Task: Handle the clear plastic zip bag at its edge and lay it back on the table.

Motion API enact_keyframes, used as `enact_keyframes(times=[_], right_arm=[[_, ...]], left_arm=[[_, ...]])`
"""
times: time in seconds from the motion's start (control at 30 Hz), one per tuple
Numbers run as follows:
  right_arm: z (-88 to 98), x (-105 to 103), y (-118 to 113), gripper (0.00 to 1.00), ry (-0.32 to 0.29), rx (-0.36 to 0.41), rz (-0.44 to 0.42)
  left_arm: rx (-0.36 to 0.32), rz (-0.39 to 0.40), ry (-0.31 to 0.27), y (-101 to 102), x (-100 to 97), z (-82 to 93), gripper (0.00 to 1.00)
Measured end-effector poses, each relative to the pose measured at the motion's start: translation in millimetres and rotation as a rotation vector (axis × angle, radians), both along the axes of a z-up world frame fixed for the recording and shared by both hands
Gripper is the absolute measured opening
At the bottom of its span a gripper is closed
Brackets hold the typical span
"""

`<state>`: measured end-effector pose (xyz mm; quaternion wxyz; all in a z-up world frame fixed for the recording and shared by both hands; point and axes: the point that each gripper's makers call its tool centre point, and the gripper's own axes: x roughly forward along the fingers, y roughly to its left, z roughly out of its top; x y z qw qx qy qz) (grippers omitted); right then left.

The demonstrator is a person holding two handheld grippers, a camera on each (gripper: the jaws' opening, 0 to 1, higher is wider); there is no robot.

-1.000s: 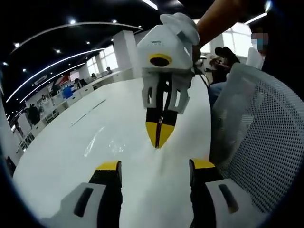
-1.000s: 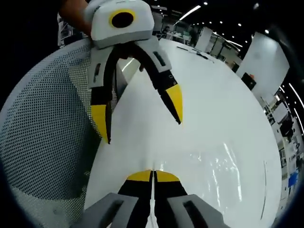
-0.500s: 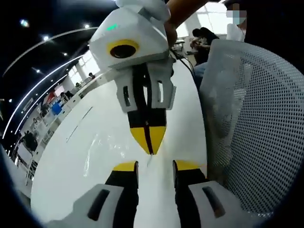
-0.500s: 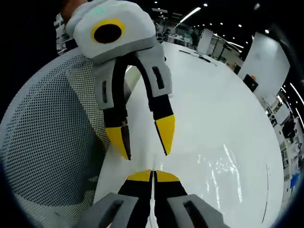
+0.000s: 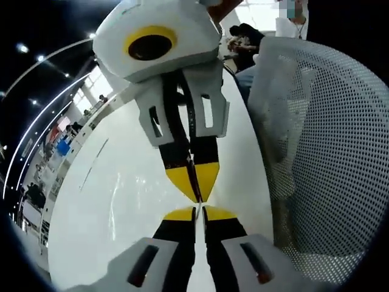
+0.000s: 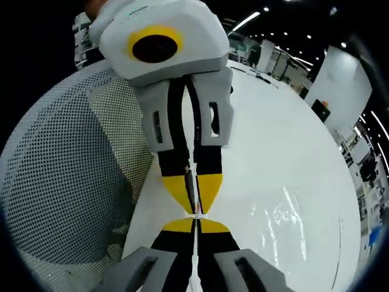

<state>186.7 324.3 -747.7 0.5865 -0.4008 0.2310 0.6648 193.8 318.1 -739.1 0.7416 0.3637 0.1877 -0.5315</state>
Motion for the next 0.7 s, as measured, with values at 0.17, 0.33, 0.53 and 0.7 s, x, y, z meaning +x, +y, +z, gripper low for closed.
enact_keyframes(times=[0.17, 0.33, 0.53, 0.7], right_arm=[[-0.1, 0.1, -0.1, 0.0, -0.006, 0.003, 0.001], [-0.2, 1.0, -1.2, 0.0, -0.049, 0.012, 0.009], [-1.2, 1.3, 0.0, 0.02, -0.106, 0.04, -0.027], [-0.4, 4.3, 2.8, 0.02, -0.126, 0.054, -0.043]], left_arm=[[0.026, -0.029, 0.006, -0.4, -1.8, -2.5, 0.0], [0.028, -0.033, 0.008, -1.8, -1.7, -1.4, 0.0], [0.038, -0.036, 0.011, -1.4, -1.3, 0.8, 0.0], [0.032, -0.029, 0.016, -0.8, 0.0, 3.8, 0.0]])
